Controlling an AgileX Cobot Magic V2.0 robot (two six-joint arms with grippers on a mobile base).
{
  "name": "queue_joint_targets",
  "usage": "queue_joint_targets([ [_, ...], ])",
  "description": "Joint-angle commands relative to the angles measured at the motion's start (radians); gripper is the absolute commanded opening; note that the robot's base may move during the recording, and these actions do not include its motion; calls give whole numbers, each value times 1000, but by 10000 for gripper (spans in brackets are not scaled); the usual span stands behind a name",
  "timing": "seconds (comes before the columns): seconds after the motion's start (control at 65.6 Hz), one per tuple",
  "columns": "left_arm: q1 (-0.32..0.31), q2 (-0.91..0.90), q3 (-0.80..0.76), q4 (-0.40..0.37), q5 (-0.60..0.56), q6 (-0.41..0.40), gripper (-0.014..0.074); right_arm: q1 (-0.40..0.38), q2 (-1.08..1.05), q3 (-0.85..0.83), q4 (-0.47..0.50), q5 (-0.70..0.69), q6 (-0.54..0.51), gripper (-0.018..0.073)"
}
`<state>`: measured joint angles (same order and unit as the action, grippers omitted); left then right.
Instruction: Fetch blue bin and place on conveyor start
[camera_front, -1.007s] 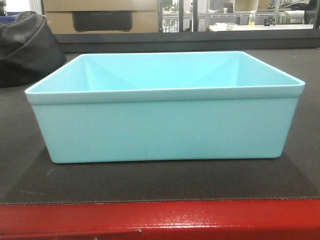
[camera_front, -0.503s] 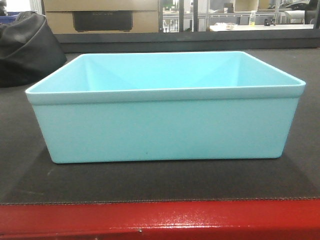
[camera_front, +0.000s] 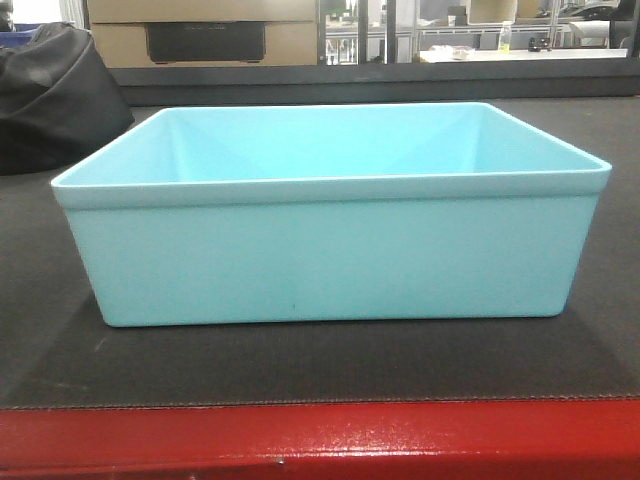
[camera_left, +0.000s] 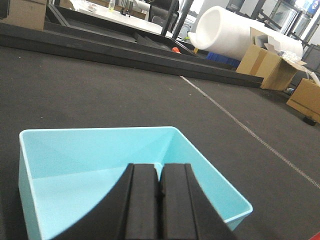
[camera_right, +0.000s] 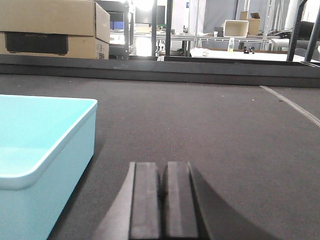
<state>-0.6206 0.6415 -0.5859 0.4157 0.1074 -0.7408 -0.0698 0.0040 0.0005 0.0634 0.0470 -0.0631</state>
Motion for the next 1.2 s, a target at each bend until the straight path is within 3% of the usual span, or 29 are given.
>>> queue_joint_targets([
  [0.0,-2,-9,0,54,18,5,-111,-5,-4,0,-3,-9,1,-163],
  [0.092,15,-11,5,107,37,7,-111,-5,-4,0,-3,-9,1,-163],
  [0.183,52,-39,35,81,39,69,-111,-5,-4,0,-3,-9,1,-163],
  [0.244,101,-79,62,-20,35,214,-111,-5,-4,0,-3,-9,1,-163],
  [0.336,196,-147,121,-259,19,510,-111,-5,-4,0,-3,-11,1,-163],
  [0.427,283,-231,202,-342,-36,656,-111,-5,-4,0,-3,-11,1,-163],
  [0.61,453,-406,363,-370,-50,658,-111,-5,-4,0,-3,-11,1,-163],
  [0.732,515,-506,444,-384,-50,656,-111,-5,-4,0,-3,-11,1,-163],
  [0.976,585,-642,578,-366,-55,605,-111,-5,-4,0,-3,-11,1,-163],
  [1.19,587,-642,586,-360,-81,608,-111,-5,-4,0,-3,-11,1,-163],
])
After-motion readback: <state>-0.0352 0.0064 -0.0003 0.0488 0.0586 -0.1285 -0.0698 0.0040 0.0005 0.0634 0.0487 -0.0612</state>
